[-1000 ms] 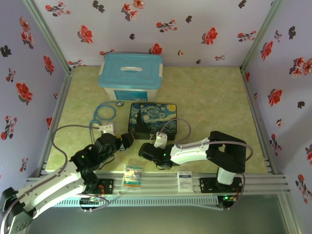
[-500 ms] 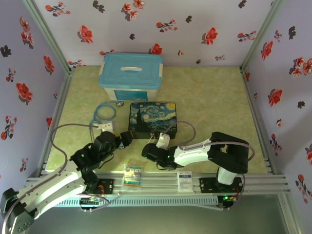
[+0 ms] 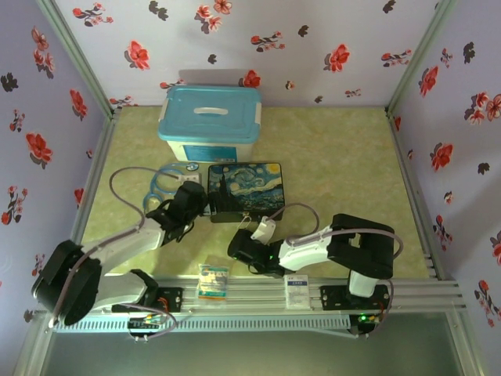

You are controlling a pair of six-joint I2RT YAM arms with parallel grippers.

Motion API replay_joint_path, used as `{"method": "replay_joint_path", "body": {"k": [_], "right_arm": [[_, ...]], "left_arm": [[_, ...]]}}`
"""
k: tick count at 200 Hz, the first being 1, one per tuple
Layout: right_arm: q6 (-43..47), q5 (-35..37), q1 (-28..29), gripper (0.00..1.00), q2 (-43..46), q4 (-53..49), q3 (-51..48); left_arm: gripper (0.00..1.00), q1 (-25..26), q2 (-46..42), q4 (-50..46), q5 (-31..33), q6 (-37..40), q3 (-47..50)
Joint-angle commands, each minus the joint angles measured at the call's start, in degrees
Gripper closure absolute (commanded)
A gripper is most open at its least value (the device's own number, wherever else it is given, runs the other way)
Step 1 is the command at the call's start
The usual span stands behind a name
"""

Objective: Unlock the padlock with the key

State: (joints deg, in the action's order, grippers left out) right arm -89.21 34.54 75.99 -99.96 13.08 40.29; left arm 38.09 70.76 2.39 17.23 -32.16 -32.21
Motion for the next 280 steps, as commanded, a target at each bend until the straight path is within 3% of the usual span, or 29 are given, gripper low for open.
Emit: {"method": "replay_joint_path", "body": {"k": [1, 48, 67, 140, 174, 238, 264, 280], "right_arm": [[-5.2, -2.1, -0.5, 0.78, -6.5, 2.4, -0.3], [-8.7, -0.6, -0.5, 0.79, -9.9, 10.6, -2.1], [-8.9, 0.0, -0.6, 0.80, -10.4, 12.2, -2.2], [-10.6, 9.0, -0.9, 0.83, -9.3, 21.4, -6.4], [-10.2, 10.4, -1.7, 0.83, -6.8, 19.2, -6.9], [-9.9, 11.8, -3.7, 0.84, -7.2, 27.8, -9.6], [-10.1, 12.8, -3.7, 0.84, -4.3, 21.8, -8.8], [-9.0, 14.1, -3.9, 0.85, -3.8, 24.8, -10.4]], "left_arm": [[0.20, -0.7, 1.8, 5.1, -1.3, 5.7, -2.2], [0.29, -2.0, 6.2, 9.0, -5.4, 8.1, -0.1], [0.39, -2.1, 6.8, 10.9, -6.2, 8.9, 1.8], [0.42, -2.8, 9.7, 11.8, -6.1, 10.8, 5.9], [0.43, -3.8, 8.7, 12.6, -5.7, 10.5, 8.0], [0.44, -4.4, 9.7, 12.6, -4.5, 9.7, 8.7], [0.44, -4.8, 10.6, 13.2, -4.5, 8.8, 9.1], [0.44, -4.8, 10.8, 13.5, -4.4, 8.5, 9.2]]}}
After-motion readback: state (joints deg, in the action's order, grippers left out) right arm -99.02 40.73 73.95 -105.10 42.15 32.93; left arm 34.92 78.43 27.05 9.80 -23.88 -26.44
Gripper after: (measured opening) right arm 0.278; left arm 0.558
